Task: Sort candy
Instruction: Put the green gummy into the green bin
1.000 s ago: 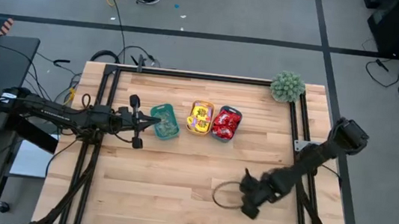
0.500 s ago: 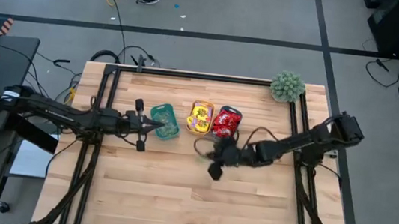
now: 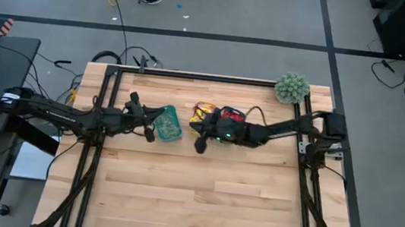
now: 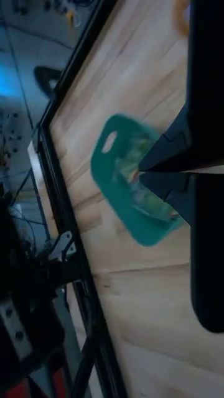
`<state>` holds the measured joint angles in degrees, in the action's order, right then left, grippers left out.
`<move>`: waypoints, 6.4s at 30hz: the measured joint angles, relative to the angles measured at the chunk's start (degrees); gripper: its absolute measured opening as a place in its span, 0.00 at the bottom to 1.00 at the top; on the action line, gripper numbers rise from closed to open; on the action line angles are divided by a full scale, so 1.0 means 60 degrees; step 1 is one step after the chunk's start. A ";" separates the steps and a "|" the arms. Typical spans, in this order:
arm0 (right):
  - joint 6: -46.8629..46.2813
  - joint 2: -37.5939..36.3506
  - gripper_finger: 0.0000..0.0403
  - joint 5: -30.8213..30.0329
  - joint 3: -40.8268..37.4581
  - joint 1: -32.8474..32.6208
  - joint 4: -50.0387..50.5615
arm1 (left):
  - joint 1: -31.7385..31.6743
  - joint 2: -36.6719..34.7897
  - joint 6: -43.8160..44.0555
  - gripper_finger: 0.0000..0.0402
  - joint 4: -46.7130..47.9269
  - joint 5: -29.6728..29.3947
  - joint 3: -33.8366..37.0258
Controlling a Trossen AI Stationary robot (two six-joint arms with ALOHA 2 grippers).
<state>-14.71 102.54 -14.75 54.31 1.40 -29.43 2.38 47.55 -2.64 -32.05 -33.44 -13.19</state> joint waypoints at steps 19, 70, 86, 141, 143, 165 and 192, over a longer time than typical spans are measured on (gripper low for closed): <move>0.1723 0.2184 0.08 0.1047 0.3886 0.0714 0.3303 | -0.0587 -0.0436 0.0715 0.00 0.1863 0.0718 0.0007; 0.2463 0.2711 0.00 0.1707 0.4833 0.1007 0.5306 | -0.0569 -0.0363 0.0728 0.00 0.2407 0.2446 0.0015; 0.4052 0.2732 0.46 0.0261 0.5344 0.0285 0.7650 | -0.0566 -0.0363 0.0747 0.00 0.2884 0.2449 0.0015; 0.2620 0.2737 0.21 0.1279 0.5609 0.0416 0.9012 | -0.0518 -0.0396 0.0726 0.00 0.4027 0.2106 -0.0335; 0.2419 0.2741 0.30 0.1284 0.5609 0.0163 0.8715 | -0.0518 -0.0396 0.0729 0.00 0.4032 0.2107 -0.0335; 0.0449 0.4429 0.21 -0.0642 0.5551 0.0284 0.6556 | -0.0456 -0.0455 0.0737 0.00 0.4239 0.2118 -0.0346; -0.1406 0.3592 0.00 -0.0098 0.5955 -0.0097 0.5107 | -0.0449 -0.1970 0.4121 0.00 0.6572 0.0078 -0.0342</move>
<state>-23.15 124.10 -15.33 90.04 0.82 1.21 -0.32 35.73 22.09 7.38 -32.97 -15.25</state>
